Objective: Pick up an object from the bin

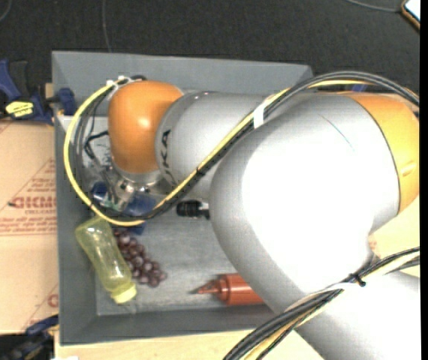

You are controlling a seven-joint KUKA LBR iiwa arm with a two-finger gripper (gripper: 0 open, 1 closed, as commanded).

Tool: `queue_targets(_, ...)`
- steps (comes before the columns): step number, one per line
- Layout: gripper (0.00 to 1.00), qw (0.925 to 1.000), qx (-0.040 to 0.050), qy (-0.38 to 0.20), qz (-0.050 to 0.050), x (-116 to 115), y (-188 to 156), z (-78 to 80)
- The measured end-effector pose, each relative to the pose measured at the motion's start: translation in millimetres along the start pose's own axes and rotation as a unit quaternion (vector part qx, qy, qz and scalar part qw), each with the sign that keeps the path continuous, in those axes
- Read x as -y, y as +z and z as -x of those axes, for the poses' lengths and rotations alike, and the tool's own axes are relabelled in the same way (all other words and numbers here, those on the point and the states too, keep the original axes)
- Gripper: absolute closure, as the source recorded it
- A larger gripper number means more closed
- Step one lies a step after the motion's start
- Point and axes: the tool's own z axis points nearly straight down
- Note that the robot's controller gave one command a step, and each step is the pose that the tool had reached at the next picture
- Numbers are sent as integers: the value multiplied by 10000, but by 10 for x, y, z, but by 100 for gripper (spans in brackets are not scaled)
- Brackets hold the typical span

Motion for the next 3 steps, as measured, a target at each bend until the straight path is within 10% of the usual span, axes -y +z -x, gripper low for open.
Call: queue_targets(3,100,10000,4,2,10,-4,-788,24)
